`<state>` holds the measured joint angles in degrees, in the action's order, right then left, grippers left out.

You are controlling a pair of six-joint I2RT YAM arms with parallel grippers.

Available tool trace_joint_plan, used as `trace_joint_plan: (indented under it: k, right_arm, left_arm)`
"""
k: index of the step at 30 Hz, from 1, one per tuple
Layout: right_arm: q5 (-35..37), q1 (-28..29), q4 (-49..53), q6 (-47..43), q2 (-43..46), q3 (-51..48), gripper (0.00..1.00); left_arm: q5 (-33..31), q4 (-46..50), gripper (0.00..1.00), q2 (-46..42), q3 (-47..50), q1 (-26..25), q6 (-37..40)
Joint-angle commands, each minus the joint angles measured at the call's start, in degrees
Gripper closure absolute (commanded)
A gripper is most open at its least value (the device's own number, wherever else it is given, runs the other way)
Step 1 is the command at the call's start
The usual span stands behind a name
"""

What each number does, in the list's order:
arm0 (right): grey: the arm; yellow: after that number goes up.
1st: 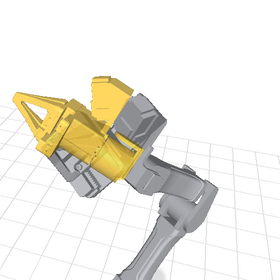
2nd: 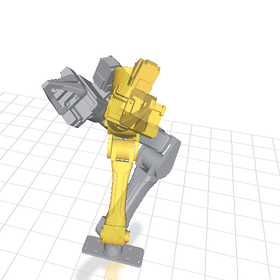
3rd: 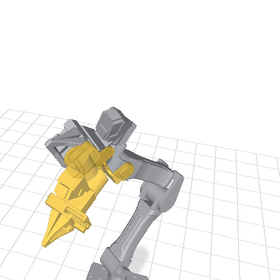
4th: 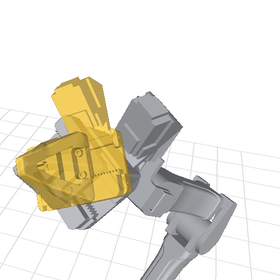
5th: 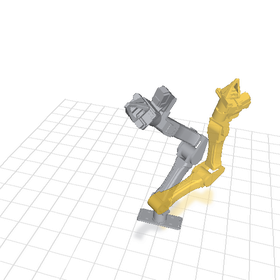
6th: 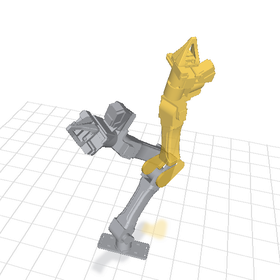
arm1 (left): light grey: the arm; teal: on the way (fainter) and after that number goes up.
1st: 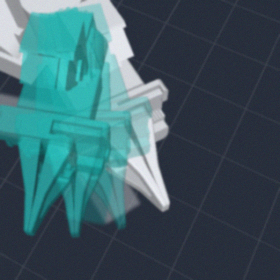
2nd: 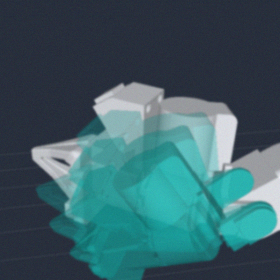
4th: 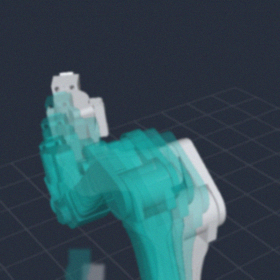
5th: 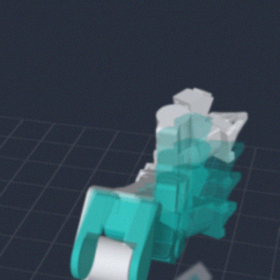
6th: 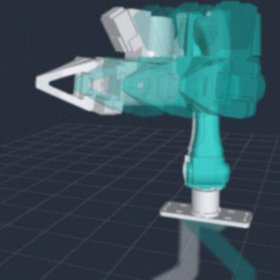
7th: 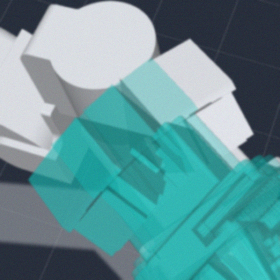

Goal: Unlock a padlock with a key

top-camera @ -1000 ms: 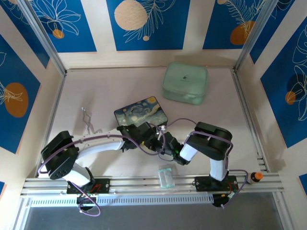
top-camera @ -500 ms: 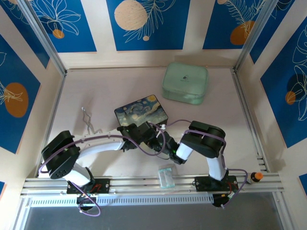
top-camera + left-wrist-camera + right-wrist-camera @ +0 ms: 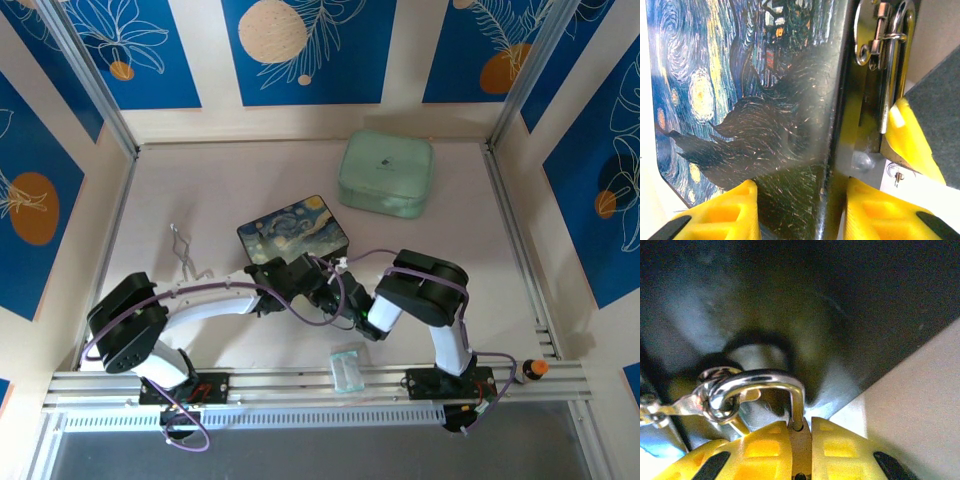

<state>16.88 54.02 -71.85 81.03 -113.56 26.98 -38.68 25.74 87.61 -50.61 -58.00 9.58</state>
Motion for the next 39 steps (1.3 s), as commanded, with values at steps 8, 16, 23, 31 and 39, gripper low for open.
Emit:
trace_joint_plan:
  k: [8,16,23,31,39]
  right_arm:
    - [7.2,-4.5,-1.5,2.5,-0.4,-2.4,1.00]
    - [6.5,-7.2,-3.9,2.9,0.0,-5.2,1.00]
    - [5.2,-9.6,-5.1,2.4,1.3,-7.4,1.00]
    - [2.5,-11.6,-6.5,3.8,-0.2,-8.0,1.00]
    - [1.4,-13.3,10.3,1.6,7.3,-8.4,1.00]
  left_arm:
    - [7.7,6.5,0.79,2.9,2.0,-0.7,0.8]
    - [7.1,6.7,0.80,2.5,2.2,-0.7,0.5]
    - [6.6,6.9,0.80,2.5,2.3,-0.8,0.3]
    - [5.5,6.2,0.81,1.9,2.7,-1.2,0.6]
    - [4.2,6.9,0.88,2.6,2.4,-1.6,0.3]
